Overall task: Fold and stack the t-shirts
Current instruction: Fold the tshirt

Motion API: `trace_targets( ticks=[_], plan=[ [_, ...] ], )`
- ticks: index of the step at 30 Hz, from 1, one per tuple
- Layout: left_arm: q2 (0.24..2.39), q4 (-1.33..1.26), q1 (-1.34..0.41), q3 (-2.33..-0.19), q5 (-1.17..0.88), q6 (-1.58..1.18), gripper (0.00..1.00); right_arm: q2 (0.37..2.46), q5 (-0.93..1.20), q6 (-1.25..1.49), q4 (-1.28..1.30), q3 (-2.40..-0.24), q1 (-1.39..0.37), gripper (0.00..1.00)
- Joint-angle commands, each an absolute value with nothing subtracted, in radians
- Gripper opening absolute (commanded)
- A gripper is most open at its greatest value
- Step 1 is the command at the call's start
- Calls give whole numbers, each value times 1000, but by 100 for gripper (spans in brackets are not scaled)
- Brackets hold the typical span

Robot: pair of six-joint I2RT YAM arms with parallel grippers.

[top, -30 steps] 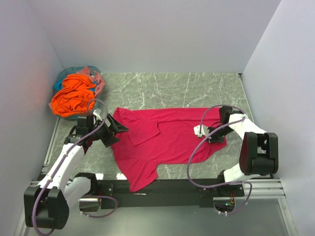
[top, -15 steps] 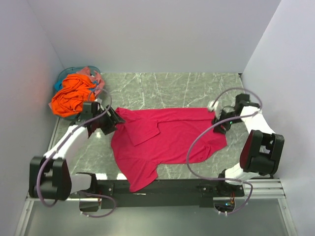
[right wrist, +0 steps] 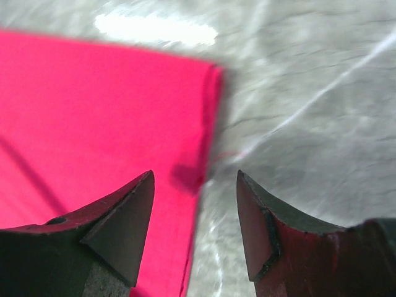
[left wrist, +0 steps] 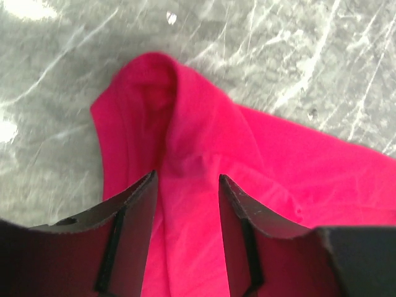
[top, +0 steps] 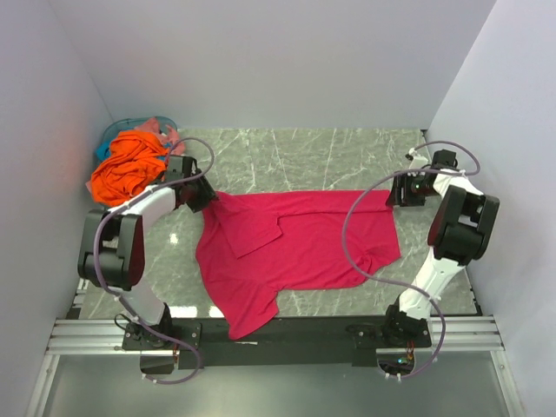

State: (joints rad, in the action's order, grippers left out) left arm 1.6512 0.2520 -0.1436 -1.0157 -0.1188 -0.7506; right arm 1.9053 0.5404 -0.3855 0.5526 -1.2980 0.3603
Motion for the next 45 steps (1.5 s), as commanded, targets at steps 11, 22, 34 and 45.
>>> trace_targets(
  ticks=[11,22,34,45],
  plan=[
    [1739,248,-153,-1098,-84,-727,48,2129,535,-218,649,-1574,357,62],
    [1763,256,-153,-1106,-81,-729,46,2192,541,-281,787,-1670,327,52],
    [1828,271,-153,-1161,-89,-724,37,2224,519,-322,850,-1752,313,10],
    [1982,319,-153,-1337,-84,-723,26,2286,476,-282,854,-1906,313,0]
  ],
)
